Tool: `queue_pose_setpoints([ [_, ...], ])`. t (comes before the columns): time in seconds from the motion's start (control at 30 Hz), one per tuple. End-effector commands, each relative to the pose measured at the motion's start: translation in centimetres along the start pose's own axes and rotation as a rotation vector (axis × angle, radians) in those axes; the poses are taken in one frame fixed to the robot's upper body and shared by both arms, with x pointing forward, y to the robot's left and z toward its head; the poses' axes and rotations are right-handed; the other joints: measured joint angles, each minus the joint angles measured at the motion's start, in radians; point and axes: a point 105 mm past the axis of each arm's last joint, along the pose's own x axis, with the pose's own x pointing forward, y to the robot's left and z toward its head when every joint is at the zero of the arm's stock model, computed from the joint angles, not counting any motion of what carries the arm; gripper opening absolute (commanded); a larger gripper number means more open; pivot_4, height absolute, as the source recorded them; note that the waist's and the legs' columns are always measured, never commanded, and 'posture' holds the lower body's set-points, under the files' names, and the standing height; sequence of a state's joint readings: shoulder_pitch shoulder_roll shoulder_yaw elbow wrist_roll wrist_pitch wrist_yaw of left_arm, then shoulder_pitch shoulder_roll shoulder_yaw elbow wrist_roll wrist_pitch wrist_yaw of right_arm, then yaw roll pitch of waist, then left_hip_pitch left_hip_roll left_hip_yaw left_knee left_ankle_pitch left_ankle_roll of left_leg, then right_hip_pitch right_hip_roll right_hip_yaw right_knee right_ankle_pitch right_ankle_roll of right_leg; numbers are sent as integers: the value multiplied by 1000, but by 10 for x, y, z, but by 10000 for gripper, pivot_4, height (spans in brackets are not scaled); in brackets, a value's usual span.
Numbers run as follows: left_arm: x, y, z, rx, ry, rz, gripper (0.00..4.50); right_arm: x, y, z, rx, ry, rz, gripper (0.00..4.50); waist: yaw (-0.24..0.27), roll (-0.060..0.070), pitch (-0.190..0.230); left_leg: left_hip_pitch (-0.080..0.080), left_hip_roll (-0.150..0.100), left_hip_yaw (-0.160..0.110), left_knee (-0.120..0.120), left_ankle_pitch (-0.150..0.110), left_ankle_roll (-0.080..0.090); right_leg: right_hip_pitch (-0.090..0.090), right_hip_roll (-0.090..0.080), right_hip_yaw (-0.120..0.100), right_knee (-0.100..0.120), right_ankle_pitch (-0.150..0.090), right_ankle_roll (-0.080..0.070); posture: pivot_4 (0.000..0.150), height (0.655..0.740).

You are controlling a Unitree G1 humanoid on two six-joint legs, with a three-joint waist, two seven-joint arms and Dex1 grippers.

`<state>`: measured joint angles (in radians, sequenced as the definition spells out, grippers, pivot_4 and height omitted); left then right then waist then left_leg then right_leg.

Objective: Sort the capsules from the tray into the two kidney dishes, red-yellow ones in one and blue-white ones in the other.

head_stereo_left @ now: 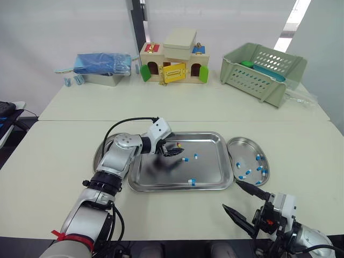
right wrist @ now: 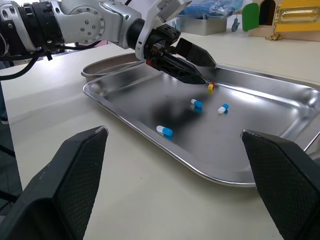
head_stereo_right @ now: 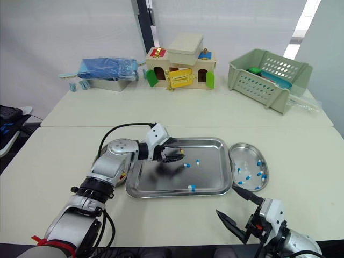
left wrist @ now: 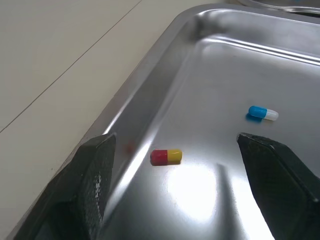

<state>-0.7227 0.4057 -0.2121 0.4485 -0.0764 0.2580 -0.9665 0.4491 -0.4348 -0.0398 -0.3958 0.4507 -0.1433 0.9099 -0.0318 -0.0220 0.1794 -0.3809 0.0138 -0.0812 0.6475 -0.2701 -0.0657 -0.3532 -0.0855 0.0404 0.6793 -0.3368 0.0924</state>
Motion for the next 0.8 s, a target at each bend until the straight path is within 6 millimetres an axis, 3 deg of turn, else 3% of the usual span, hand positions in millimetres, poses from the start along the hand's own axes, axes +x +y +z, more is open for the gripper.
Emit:
queue_pose_setpoints([
  [0.03, 4, 3, 8, 30, 10, 3, 39347, 3, 4, 14, -46, -40, 6, 45000, 0, 0, 0, 0, 0, 0, 0, 0, 0, 0, 0, 0, 0, 0, 0, 1500, 7400],
  [0.43, 8, 1, 1, 16, 64, 0, 39347, 7, 4, 19, -48, -46, -5, 45000, 1, 0, 0, 0, 0, 0, 0, 0, 0, 0, 0, 0, 0, 0, 0, 1500, 7400],
  [0.53, 7, -1, -1, -5, 71, -5, 33456, 8, 4, 20, -50, -49, -6, 45000, 1, 0, 0, 0, 0, 0, 0, 0, 0, 0, 0, 0, 0, 0, 0, 1500, 7400],
  [0.8, 5, 0, -6, -17, 91, 4, 8410, 11, 5, 24, -52, -51, -9, 45000, 1, 0, 0, 0, 0, 0, 0, 0, 0, 0, 0, 0, 0, 0, 0, 1500, 7400],
])
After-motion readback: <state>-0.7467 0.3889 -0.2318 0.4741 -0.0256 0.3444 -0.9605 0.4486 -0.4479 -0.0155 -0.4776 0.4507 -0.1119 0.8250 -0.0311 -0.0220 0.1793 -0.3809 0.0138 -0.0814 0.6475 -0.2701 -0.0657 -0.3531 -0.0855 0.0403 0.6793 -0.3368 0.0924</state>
